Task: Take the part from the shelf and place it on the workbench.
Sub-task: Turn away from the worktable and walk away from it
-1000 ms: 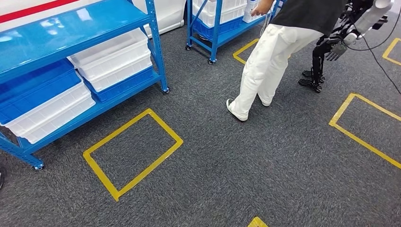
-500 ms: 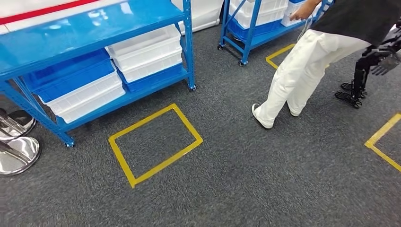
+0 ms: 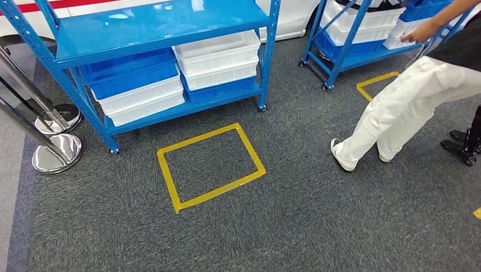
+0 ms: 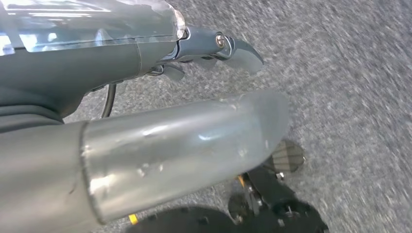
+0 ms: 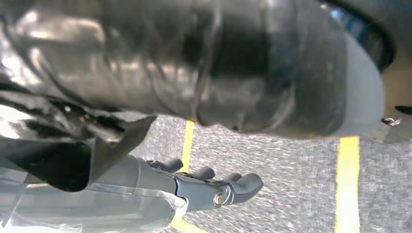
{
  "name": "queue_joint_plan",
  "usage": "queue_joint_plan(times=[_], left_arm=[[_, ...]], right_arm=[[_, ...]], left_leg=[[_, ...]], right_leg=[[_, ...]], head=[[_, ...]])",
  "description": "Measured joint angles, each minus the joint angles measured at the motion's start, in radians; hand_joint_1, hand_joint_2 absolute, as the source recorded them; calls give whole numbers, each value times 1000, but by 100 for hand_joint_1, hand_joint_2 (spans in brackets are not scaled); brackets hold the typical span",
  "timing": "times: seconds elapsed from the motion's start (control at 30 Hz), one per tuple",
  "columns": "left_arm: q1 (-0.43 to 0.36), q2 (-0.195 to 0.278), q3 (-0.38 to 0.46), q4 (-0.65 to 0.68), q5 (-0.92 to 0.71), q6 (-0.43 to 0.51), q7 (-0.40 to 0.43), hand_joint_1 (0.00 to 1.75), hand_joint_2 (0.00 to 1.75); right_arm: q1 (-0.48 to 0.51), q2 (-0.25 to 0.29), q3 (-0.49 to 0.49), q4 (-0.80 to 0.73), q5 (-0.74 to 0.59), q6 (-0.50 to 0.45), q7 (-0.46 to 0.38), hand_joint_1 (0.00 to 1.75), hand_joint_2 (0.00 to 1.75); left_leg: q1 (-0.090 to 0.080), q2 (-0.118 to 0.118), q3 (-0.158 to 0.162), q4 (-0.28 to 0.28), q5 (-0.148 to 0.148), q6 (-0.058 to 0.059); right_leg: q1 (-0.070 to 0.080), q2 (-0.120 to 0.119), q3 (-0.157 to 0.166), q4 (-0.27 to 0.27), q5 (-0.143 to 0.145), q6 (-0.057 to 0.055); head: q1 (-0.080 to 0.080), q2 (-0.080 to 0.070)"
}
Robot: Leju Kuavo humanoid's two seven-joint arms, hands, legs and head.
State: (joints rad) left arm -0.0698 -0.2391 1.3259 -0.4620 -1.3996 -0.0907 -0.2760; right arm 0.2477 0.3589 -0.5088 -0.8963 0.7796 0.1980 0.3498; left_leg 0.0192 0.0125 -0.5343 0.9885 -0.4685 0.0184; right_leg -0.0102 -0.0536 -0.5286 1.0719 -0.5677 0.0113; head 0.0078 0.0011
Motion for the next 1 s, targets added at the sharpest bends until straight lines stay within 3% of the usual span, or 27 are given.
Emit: queue_joint_plan(times=[0.07, 0.1, 0.13, 0.17, 0.2, 0.23, 0.3, 0.4, 0.47, 0.5, 0.6, 0.63, 0.67, 0.7, 0.77, 0.83, 0.93, 1.0], left_arm=[[-3, -1, 0, -1, 0, 0, 0, 0, 0], [-4, -1, -1, -1, 1, -1, 0, 0, 0], [-3, -1, -1, -1, 2, -1, 1, 0, 0], [-2, -1, -1, -1, 4, -2, 1, 0, 0], [-2, -1, -1, -1, 5, -2, 1, 0, 0], [-1, -2, -1, -1, 6, -3, 1, 0, 0], [-1, -3, 0, -1, 9, -3, 1, 0, 0], [1, -4, 0, -1, 13, -4, 1, 0, 0], [2, -3, 0, -2, 15, -4, 0, 0, 0], [1, -3, 0, -3, 16, -4, 0, 0, 0], [-2, -4, 0, -3, 17, -6, -2, 0, 0], [-1, -5, 0, -3, 17, -6, -2, 0, 0], [0, -5, 0, -3, 17, -6, -2, 0, 0], [1, -5, 0, -3, 17, -6, -2, 0, 0], [2, -4, 0, -4, 18, -6, -2, 0, 0], [-1, -4, 0, -4, 18, -6, -3, 0, 0], [2, -4, 0, -5, 18, -6, -3, 0, 0], [3, -5, 0, -5, 18, -6, -3, 0, 0]], right_arm=[[1, -1, -2, 0, 0, 0, 0, 0, 0], [1, -1, -4, 0, 0, 0, 0, 0, 0], [2, -1, -6, 1, 0, -1, -1, 0, 0], [2, -1, -7, 1, -1, -3, -2, 0, 0], [2, -1, -8, 1, -3, -6, -4, 0, 0], [2, -1, -9, 1, -5, -9, -6, 0, 0], [0, -2, -11, 1, -9, -15, -8, 0, 0], [-2, -2, -12, 1, -11, -19, -12, 0, 0], [-1, -1, -12, 0, -12, -19, -15, 0, 0], [0, -1, -12, 0, -12, -19, -16, 0, 0], [3, 0, -12, 0, -12, -19, -18, 0, 0], [4, 0, -12, 0, -12, -19, -18, 0, 0], [5, 0, -12, 0, -12, -19, -18, 0, 0], [5, 0, -12, 0, -12, -19, -18, 0, 0], [5, 0, -12, 0, -12, -19, -18, 0, 0], [4, 0, -12, 0, -12, -19, -18, 0, 0], [3, 0, -12, 0, -12, -19, -18, 0, 0], [3, 0, -12, 0, -12, -19, -18, 0, 0]], left_leg=[[0, -19, -4, 0, 4, 7], [-1, -30, -5, 0, 4, 7], [-1, -43, -5, 1, 4, 8], [-1, -54, -4, 1, 4, 7], [-1, -64, -1, 2, 3, 7], [-1, -73, 1, 3, 2, 5], [-5, -85, 1, 6, -2, -3], [-7, -92, -3, 6, -4, -22], [-5, -78, -11, 25, -19, -32], [-5, -62, -27, 59, -42, -36], [-4, -24, -120, 253, -137, -46], [-4, -21, -140, 295, -146, -48], [-4, -20, -141, 297, -135, -48], [-4, -18, -120, 258, -105, -46], [-6, -10, -44, 112, -40, -36], [-12, -3, 1, 20, -17, -23], [-12, -6, 10, 4, -22, -4], [-9, -9, 22, -1, -21, 7]], right_leg=[[-3, 41, -62, 129, -67, 5], [-3, 46, -93, 188, -87, 6], [-3, 48, -111, 218, -85, 6], [-4, 49, -112, 210, -63, 6], [-4, 51, -94, 163, -24, 4], [-4, 56, -65, 91, 20, 0], [-2, 69, -20, -26, 71, -7], [2, 74, -13, -54, 76, -19], [-1, 66, -11, -62, 80, -32], [-4, 61, -11, -66, 81, -39], [-1, 44, -12, -68, 79, -49], [1, 39, -11, -68, 77, -50], [1, 36, -9, -67, 75, -49], [1, 33, -5, -67, 73, -47], [3, 28, 5, -66, 66, -40], [6, 24, 11, -65, 60, -29], [5, 23, 15, -50, 61, -10], [3, 33, -3, -3, 35, 0]], head=[[0, 0], [0, 0], [0, 0], [0, 0], [0, 0], [0, 0], [0, 0], [0, 0], [0, 0], [0, 0], [0, 0], [0, 0], [0, 0], [0, 0], [0, 0], [0, 0], [0, 0], [0, 0]])
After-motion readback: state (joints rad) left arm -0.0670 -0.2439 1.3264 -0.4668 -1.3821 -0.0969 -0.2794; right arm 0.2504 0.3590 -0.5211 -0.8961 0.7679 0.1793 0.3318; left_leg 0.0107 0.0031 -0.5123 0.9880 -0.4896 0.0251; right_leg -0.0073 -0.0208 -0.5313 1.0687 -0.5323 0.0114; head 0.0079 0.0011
